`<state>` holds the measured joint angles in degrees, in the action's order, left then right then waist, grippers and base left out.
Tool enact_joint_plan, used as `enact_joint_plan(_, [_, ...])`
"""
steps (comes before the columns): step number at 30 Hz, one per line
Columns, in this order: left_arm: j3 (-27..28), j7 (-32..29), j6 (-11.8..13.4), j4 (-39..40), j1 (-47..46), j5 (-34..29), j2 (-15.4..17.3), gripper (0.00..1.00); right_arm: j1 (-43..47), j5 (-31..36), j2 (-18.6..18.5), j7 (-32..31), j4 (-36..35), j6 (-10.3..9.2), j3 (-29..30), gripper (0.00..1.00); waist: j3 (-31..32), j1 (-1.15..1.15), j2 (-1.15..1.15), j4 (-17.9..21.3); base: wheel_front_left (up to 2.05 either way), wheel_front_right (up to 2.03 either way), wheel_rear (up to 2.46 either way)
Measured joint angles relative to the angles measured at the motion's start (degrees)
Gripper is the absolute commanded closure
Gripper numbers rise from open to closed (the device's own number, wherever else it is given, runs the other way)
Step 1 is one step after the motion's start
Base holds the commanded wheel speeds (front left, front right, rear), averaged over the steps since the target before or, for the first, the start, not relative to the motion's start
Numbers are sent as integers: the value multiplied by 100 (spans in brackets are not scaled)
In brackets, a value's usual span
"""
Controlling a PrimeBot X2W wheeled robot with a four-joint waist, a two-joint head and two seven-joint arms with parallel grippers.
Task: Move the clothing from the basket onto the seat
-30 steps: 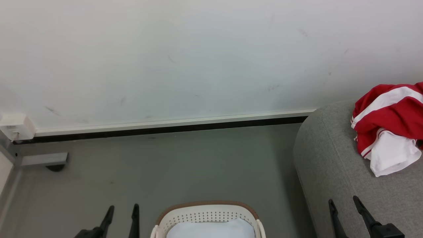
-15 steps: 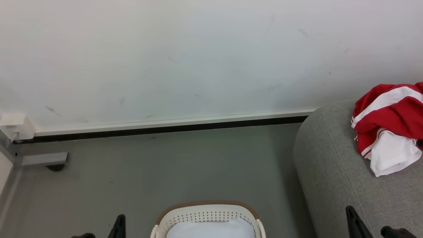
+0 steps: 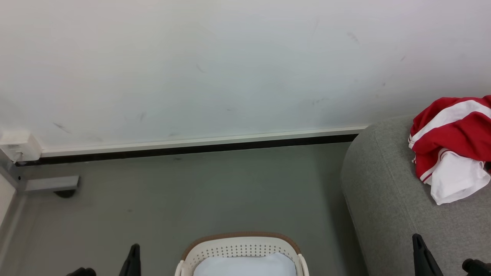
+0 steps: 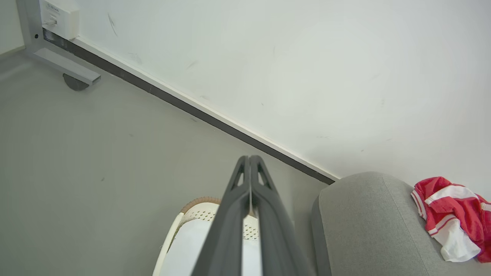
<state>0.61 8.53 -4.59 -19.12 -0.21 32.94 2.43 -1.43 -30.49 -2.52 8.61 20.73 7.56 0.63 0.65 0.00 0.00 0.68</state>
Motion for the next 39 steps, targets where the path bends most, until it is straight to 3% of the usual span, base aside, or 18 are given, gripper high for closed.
enact_joint_plan(39, [288,-747,-129,255,-292,2925,4,100,-210,-3048,-2,-754,-313,0,297,100,-31,0,0,-26,0,0,0])
